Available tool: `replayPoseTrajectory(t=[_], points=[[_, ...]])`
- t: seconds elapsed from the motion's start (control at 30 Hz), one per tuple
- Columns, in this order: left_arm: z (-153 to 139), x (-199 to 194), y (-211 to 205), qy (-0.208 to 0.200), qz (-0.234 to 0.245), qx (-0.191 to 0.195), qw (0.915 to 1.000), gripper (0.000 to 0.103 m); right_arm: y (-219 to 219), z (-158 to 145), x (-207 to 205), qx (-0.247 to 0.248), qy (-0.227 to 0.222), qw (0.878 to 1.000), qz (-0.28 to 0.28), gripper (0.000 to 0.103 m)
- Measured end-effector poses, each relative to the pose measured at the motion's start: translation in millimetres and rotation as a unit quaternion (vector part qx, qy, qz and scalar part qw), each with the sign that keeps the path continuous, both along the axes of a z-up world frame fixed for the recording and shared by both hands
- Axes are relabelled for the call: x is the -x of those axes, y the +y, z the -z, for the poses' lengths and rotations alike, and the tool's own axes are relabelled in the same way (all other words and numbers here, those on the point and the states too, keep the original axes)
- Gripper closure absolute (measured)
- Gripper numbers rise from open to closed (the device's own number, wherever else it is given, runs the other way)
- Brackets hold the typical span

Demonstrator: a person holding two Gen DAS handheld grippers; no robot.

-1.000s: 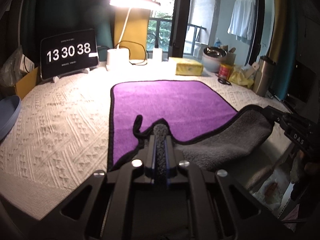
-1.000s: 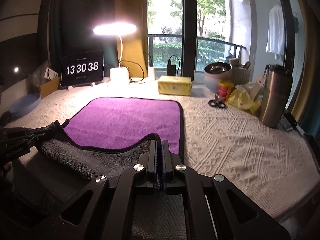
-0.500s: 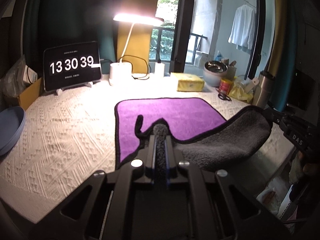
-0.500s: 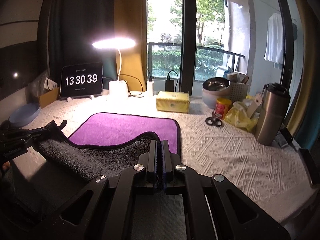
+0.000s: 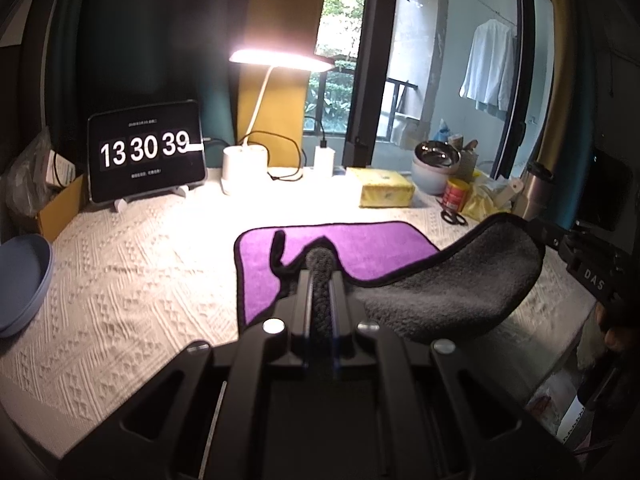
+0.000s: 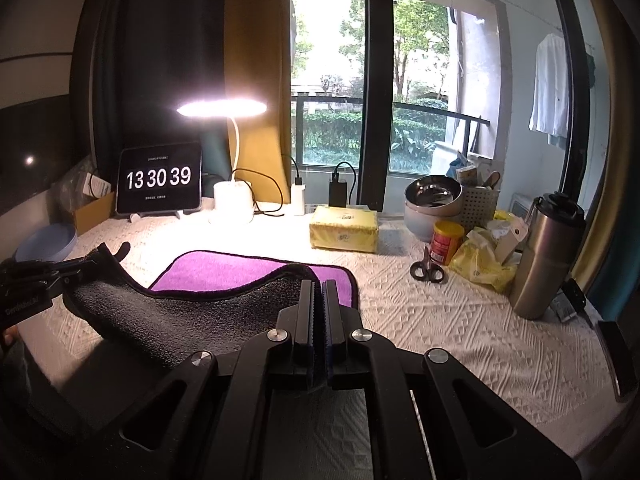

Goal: Fold towel

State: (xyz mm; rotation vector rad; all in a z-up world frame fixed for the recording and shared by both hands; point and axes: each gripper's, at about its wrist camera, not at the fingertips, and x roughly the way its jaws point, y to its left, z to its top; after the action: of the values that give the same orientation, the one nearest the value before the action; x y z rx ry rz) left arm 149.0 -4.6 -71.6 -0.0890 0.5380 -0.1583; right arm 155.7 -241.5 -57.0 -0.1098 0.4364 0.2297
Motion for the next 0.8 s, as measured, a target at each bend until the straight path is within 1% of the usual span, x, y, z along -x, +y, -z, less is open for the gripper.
replayPoseTrajectory(t=[0.37,0.57,0.73,0.8], points=[[-10,-23,1,-0.007,-0.003,0.002,1.0000,0.096,1,-12,-21,-0.003,-0.008,1.000,0.002,0.098],[-10,-30,1,-0.008,-0.004,0.001,1.0000,0.096,2,-13,-35,-0.005,-0.009,1.000,0.004,0.098],[-12,-46,3,-0.008,-0.005,0.003,1.0000,0.096,3,-13,-47,-0.005,-0.010,1.000,0.007,0.098],[-12,-46,3,-0.007,-0.005,0.003,1.0000,0.096,3,-13,-49,-0.004,-0.010,1.000,0.007,0.098]])
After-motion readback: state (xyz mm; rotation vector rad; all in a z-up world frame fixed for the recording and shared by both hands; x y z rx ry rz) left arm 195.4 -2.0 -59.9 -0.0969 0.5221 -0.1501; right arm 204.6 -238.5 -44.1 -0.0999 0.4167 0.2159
